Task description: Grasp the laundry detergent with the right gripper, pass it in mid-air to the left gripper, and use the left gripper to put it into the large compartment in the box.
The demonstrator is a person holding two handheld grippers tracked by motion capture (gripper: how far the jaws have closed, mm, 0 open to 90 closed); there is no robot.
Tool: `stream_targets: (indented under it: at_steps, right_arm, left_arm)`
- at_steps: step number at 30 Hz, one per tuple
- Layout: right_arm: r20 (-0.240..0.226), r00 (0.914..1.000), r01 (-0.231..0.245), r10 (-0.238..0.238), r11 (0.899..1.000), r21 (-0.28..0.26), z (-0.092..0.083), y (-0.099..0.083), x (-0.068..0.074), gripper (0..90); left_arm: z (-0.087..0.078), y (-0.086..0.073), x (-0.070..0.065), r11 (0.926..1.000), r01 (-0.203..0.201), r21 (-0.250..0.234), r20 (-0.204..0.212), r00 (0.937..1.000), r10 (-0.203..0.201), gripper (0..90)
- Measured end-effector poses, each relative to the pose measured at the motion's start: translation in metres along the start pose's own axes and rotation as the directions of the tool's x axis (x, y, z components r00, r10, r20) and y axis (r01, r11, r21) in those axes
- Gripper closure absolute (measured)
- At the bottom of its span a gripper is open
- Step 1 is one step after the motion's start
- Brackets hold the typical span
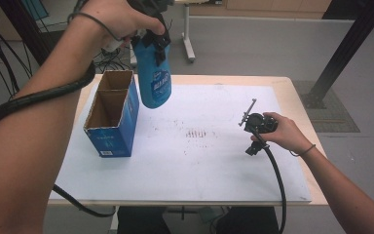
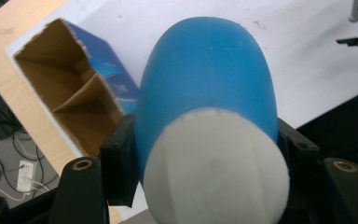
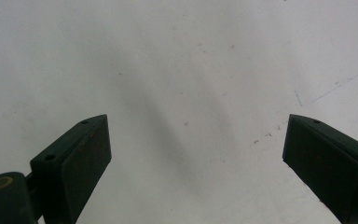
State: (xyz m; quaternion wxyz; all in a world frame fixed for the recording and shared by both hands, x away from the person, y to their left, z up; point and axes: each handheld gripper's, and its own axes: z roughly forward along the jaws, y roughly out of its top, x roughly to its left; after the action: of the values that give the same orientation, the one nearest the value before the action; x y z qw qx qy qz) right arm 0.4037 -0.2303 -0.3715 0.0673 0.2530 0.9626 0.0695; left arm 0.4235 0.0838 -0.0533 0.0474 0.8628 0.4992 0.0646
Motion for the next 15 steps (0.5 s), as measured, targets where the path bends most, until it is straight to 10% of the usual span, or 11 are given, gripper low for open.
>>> stream_targets:
  at_steps: [7, 15]
  right_arm:
    - [0.002, 1.0000, 0.007, -0.007, 1.000, -0.003, 0.000, 0.001, 0.000, 8.3]
    - [-0.002, 1.0000, 0.004, -0.004, 1.000, -0.005, 0.001, 0.002, 0.001, 8.4]
  left_arm:
    - [-0.002, -0.011, 0.037, 0.9970, 0.077, 0.012, -0.014, 0.9970, -0.076, 37.5]
    - [0.002, -0.024, 0.074, 0.9791, 0.203, 0.013, -0.032, 0.9788, -0.202, 37.5]
